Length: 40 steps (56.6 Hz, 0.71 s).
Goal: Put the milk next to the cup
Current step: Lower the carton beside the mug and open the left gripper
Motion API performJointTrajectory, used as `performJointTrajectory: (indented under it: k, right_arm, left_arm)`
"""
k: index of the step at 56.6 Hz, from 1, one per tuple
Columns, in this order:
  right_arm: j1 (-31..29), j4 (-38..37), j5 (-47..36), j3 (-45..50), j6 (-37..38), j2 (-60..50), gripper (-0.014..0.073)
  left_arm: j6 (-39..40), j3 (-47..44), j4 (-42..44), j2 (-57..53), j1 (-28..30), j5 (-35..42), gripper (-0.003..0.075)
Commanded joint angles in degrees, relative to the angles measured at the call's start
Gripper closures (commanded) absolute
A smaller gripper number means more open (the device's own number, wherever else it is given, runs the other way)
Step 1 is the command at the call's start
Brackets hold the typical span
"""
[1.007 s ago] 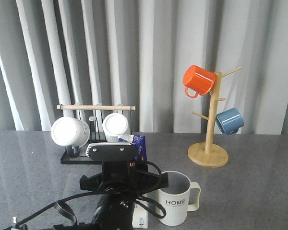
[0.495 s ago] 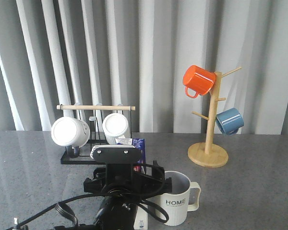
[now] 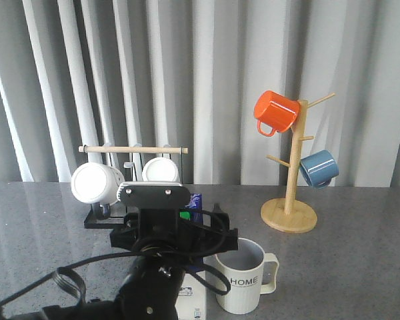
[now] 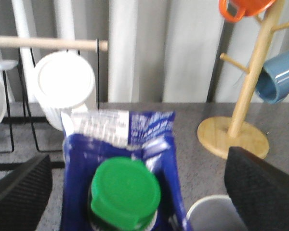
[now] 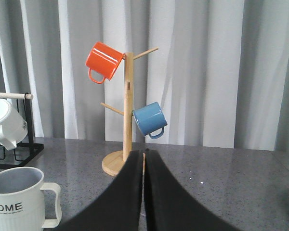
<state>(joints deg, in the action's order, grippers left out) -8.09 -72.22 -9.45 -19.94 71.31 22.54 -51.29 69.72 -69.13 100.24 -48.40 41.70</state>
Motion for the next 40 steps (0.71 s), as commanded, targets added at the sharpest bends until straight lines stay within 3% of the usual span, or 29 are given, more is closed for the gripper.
performJointTrajectory:
  k: [1, 9, 13, 18, 23, 31, 40]
  right_arm:
    - [-0.07, 0.26, -0.87, -1.73, 0.02, 0.33, 0.0596]
    - [-0.07, 0.26, -0.87, -1.73, 0.02, 0.33, 0.0596]
    - [-0.07, 0.26, -0.87, -1.73, 0.02, 0.33, 0.0596]
    - [-0.07, 0.26, -0.87, -1.73, 0.02, 0.33, 0.0596]
    - [-0.07, 0.26, -0.87, -1.73, 0.02, 0.33, 0.0596]
    - [-0.07, 0.26, -0.87, -1.73, 0.02, 0.33, 0.0596]
    - [-0.07, 0.26, -0.87, -1.73, 0.02, 0.33, 0.0596]
  left_arm:
    - [-0.48, 1.46, 5.64, -6.44, -0.23, 0.16, 0.0054]
    - [-4.63, 1.46, 5.36, -13.01, -0.18, -2.14, 0.0164]
    - [-8.15, 1.46, 4.15, -16.16, -0.18, -2.53, 0.0267]
    - [-12.51, 1.46, 1.14, -19.83, -0.18, -3.09, 0.0463]
    - [-17.14, 1.46, -4.46, -22.7, -0.18, -3.49, 0.0717]
    - [-23.43, 1.46, -12.59, -25.41, -0.18, 1.23, 0.0729]
    - [-23.71, 1.46, -16.19, -26.22, -0.18, 8.47, 0.0728]
